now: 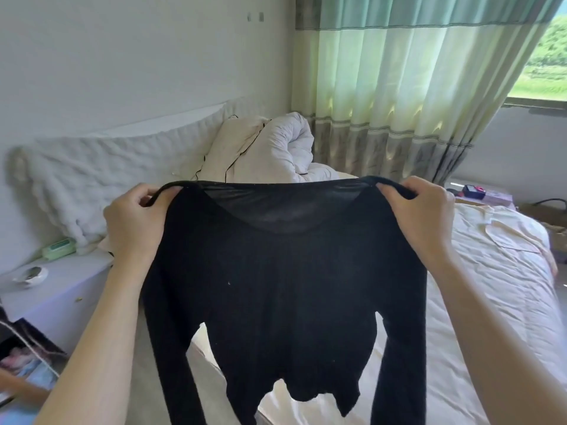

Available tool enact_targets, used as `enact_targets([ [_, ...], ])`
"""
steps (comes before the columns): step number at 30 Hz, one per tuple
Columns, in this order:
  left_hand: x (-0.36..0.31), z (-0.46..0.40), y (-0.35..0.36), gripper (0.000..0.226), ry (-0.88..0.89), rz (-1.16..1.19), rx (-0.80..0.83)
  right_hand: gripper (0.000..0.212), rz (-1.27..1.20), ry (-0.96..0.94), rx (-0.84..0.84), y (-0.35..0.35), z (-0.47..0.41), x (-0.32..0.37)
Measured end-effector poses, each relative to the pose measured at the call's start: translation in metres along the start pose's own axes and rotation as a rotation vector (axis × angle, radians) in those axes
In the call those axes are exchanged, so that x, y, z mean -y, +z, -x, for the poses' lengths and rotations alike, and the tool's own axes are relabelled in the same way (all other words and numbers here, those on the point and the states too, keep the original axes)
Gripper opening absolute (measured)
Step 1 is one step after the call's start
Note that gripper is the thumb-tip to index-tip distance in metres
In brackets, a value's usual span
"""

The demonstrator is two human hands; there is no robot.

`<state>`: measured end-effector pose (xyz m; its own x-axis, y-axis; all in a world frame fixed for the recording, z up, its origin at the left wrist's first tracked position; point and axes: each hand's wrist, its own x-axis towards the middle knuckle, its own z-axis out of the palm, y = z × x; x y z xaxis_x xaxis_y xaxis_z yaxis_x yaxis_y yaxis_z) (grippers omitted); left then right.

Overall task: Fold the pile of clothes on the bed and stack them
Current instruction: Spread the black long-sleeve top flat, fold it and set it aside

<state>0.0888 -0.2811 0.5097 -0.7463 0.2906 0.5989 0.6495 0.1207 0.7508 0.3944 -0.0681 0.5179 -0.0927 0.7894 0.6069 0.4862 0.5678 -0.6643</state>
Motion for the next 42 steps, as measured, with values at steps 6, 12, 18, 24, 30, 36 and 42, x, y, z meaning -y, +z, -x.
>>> enact_targets([
  [6,0.025,-0.01,0.029,0.049,-0.008,-0.132,0.063,0.039,0.166,-0.008,0.069,0.034,-0.011,-0.02],
  [12,0.103,-0.024,0.089,0.06,-0.06,-0.288,0.203,0.031,0.154,0.032,0.34,0.124,-0.027,-0.071],
  [18,0.212,-0.04,0.171,0.055,-0.225,-0.366,0.342,0.037,0.209,0.109,0.502,0.256,-0.039,-0.13],
  [24,0.34,-0.056,0.256,0.033,-0.354,-0.449,0.459,0.042,0.289,0.22,0.662,0.407,-0.048,-0.2],
  [30,0.446,-0.052,0.349,0.029,-0.332,-0.55,0.577,0.037,0.388,0.334,0.697,0.529,-0.035,-0.279],
  [36,0.523,-0.023,0.419,0.032,-0.398,-0.58,0.608,0.04,0.395,0.465,0.71,0.588,0.001,-0.352],
  [42,0.564,-0.013,0.452,0.032,-0.458,-0.578,0.692,0.035,0.374,0.649,0.746,0.617,0.01,-0.388],
])
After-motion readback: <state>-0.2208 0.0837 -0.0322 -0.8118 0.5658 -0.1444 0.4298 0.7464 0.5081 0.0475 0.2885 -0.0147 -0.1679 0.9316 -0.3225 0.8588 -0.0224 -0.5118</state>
